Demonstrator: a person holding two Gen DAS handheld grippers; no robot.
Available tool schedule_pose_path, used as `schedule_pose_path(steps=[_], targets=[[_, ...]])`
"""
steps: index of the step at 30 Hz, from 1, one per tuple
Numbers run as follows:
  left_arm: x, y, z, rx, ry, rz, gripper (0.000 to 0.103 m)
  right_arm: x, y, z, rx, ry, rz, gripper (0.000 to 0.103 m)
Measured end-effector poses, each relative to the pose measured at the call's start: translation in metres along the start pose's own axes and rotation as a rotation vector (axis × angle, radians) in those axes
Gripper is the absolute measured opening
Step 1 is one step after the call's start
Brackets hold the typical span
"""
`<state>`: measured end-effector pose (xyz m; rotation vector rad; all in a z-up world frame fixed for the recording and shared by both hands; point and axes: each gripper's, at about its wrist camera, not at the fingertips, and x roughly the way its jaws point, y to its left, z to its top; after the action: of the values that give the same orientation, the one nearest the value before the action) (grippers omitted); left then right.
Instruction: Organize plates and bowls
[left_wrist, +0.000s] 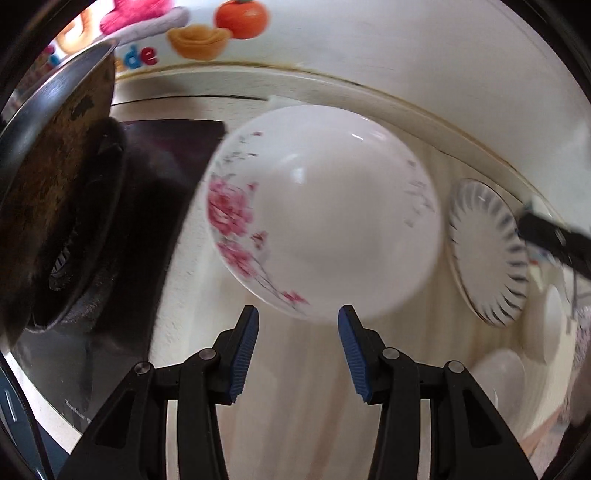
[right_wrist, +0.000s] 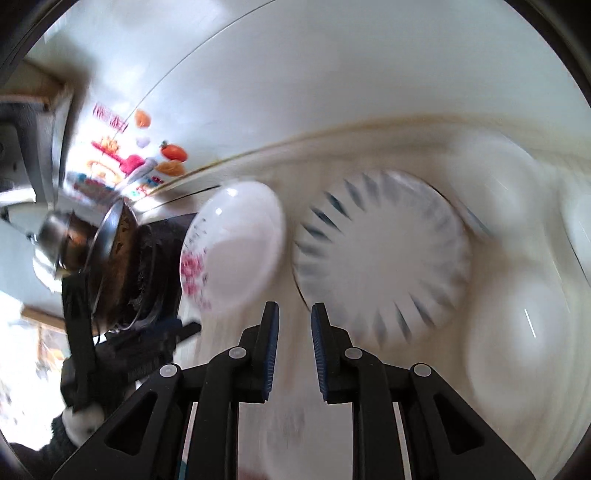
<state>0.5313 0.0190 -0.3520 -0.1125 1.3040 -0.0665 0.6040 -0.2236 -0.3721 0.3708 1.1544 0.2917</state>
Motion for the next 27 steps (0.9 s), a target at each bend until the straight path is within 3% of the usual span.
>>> schedule_pose_path(steps=[3,10,17,27], targets=[[0.011,0.009,0.01,-0.042,-0.01,0.027,0.042,0.052,0.014,0.049,-0.072,0.04,-0.001,0.02],[0.033,0.02,0.025,-0.129,-0.001,0.034,0.042,0.133,0.02,0.103,-0.155,0.123,-0.001,0.02],[0.047,0.028,0.028,-0.173,-0.013,0.003,0.035,0.172,0.018,0.108,-0.184,0.165,0.009,0.022],[0.043,0.031,0.018,-0.174,-0.034,-0.003,0.033,0.171,0.016,0.101,-0.227,0.143,0.011,0.015]])
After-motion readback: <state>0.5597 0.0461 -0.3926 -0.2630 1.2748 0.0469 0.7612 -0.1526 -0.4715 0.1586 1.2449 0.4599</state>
